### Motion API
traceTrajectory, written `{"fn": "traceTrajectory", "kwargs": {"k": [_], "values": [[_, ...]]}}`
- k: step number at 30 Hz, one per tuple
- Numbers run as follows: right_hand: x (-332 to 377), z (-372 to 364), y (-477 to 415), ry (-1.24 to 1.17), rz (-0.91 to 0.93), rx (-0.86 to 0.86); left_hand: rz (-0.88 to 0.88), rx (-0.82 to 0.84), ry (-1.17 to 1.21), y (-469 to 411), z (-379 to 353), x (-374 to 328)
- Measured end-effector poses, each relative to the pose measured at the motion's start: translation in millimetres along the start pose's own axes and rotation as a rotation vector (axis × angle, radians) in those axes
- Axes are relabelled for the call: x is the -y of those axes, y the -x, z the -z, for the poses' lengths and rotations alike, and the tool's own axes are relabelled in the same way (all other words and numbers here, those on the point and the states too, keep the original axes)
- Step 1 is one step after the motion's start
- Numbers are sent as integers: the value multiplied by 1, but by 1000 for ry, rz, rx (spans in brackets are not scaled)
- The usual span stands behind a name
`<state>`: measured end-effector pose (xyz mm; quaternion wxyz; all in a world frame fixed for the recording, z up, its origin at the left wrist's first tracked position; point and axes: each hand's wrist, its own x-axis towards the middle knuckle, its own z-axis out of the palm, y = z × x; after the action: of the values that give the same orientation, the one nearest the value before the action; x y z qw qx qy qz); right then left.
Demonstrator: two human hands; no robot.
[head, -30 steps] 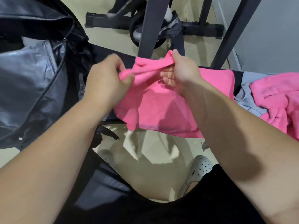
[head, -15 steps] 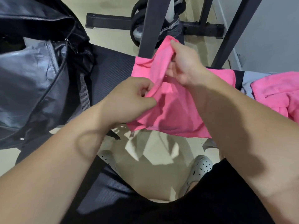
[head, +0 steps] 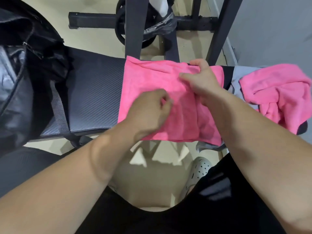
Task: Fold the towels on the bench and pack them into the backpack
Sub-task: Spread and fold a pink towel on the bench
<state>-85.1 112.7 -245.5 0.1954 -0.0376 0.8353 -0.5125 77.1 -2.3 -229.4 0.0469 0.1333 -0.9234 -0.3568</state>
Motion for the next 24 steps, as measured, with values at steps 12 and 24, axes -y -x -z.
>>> {"fn": "traceTrajectory", "kwargs": {"k": [12, 24], "values": [[-31, -24, 34, 1185, 280, 133, 90, 124, -570, -3, -12, 70], [-19, -98, 54, 1229, 394, 197, 161, 174, -646, 26, 48, 124]]}}
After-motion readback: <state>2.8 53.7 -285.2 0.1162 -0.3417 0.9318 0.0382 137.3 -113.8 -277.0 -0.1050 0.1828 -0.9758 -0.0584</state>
